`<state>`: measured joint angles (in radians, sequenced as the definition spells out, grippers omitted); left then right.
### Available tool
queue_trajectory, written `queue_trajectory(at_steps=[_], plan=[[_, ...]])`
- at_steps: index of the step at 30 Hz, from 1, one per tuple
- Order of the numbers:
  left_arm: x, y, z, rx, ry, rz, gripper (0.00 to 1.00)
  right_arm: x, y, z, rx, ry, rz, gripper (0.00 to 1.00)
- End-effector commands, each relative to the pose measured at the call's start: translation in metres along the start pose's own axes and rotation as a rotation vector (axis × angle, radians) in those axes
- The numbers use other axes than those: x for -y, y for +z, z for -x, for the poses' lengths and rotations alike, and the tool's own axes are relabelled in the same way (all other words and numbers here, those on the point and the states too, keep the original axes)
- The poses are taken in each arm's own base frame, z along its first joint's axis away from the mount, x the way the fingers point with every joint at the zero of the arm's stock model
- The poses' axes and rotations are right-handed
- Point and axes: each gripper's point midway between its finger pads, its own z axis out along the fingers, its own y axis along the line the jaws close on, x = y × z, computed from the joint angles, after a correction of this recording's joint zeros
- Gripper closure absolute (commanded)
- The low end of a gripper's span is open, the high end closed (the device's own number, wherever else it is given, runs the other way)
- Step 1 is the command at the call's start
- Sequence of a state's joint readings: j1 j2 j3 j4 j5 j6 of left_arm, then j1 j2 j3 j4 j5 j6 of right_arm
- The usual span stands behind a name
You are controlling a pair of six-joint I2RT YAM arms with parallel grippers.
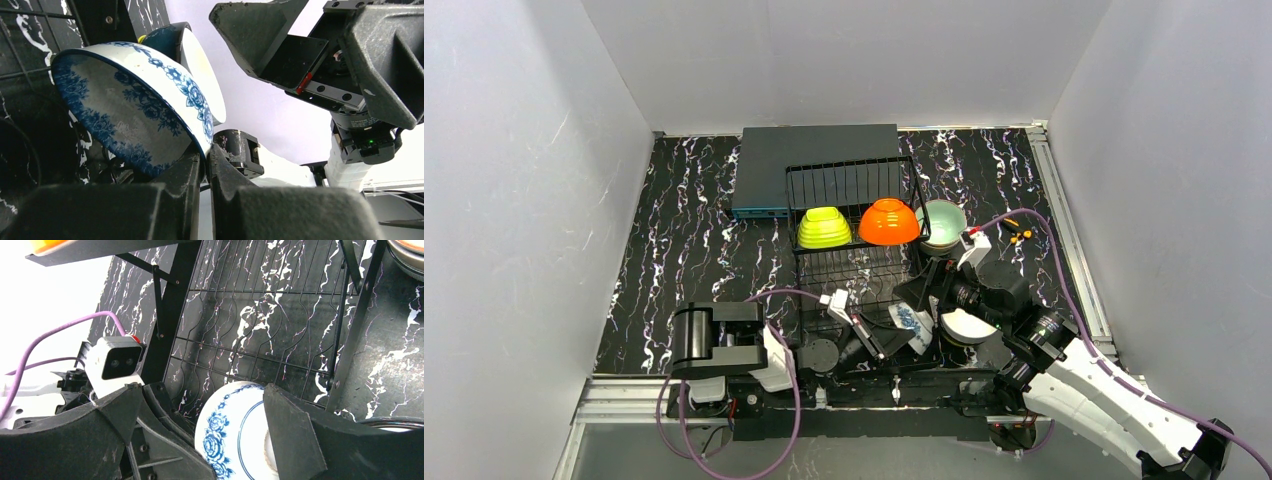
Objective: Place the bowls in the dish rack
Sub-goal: Place the bowl in the dish rack.
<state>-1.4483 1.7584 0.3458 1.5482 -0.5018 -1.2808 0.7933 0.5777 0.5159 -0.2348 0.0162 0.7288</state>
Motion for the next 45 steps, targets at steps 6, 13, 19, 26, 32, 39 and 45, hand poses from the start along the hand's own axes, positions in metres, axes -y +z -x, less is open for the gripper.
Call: queue_trajectory(at_steps=[6,13,19,26,32,39,45], plan=[[-0.061,-0.025,-0.006,-0.050,0.098,0.203,1.00,-0.014,-0.003,0.019,0.058,-0.019,0.035,0.01],[-0.053,-0.027,-0.005,-0.083,0.162,0.230,1.00,-0.013,-0.005,0.021,0.062,-0.023,0.028,0.01],[-0.058,-0.034,-0.004,-0.098,0.180,0.265,1.00,-0.013,-0.007,0.021,0.067,-0.022,0.026,0.01],[-0.046,-0.025,-0.017,-0.168,0.253,0.261,1.00,-0.012,-0.007,0.020,0.063,-0.022,0.023,0.01],[-0.037,-0.016,-0.029,-0.239,0.325,0.265,1.00,-0.011,-0.007,0.020,0.063,-0.023,0.020,0.01],[-0.035,-0.017,-0.030,-0.257,0.352,0.273,0.67,-0.011,-0.008,0.020,0.063,-0.024,0.020,0.01],[-0.031,-0.018,-0.025,-0.242,0.340,0.278,0.40,-0.009,-0.009,0.019,0.062,-0.028,0.013,0.01]])
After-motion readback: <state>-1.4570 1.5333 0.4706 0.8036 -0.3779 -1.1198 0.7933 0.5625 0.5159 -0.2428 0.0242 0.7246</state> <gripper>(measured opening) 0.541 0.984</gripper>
